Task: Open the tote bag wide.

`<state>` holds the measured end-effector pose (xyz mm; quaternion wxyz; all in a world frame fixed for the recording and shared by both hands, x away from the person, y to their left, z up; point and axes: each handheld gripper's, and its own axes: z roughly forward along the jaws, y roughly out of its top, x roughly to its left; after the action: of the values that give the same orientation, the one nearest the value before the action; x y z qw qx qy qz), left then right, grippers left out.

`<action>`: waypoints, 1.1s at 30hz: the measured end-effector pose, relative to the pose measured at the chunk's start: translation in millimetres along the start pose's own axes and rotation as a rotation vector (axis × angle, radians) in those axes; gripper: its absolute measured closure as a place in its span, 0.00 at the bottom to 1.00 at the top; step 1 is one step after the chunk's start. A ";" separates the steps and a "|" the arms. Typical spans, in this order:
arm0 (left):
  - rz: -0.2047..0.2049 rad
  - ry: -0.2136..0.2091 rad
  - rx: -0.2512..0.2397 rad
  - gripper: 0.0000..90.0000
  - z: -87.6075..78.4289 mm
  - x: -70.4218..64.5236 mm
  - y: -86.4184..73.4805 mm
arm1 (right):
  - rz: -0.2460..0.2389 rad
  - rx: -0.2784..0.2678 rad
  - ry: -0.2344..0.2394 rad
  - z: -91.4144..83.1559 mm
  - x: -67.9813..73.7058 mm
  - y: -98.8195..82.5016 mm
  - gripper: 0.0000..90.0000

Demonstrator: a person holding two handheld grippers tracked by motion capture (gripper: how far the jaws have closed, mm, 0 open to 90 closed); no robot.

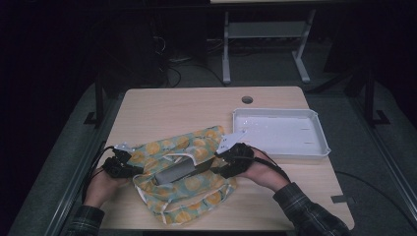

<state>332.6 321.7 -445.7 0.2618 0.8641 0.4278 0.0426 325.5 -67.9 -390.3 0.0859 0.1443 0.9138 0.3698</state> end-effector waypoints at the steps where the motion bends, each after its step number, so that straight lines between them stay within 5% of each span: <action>1: 0.000 0.000 0.004 0.96 -0.2 0.0 0.2 | 0.002 -0.002 -0.006 -1.4 -2.0 1.3 0.49; 11: -0.009 0.000 -0.001 0.96 0.0 -0.5 0.2 | -0.014 0.009 -0.007 12.3 -26.2 4.3 0.55; 16: -0.009 -0.002 -0.001 0.96 0.0 -0.5 0.1 | -0.039 0.045 -0.003 24.0 -30.1 5.2 0.84; 20: -0.009 -0.001 -0.006 0.96 0.3 -0.5 -0.1 | -0.040 0.050 0.009 25.9 -33.4 8.8 0.98; 27: 0.001 0.002 0.003 0.96 -0.2 -0.1 0.6 | -0.025 0.018 -0.022 23.0 -38.9 16.4 0.99; 33: 0.012 0.004 0.007 0.96 -0.3 0.4 0.3 | 0.053 -0.002 -0.071 25.4 -52.7 21.3 0.99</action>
<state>333.0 321.9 -445.3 0.2575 0.8675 0.4232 0.0444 386.2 -54.0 -390.9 0.1084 0.1814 0.9058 0.3673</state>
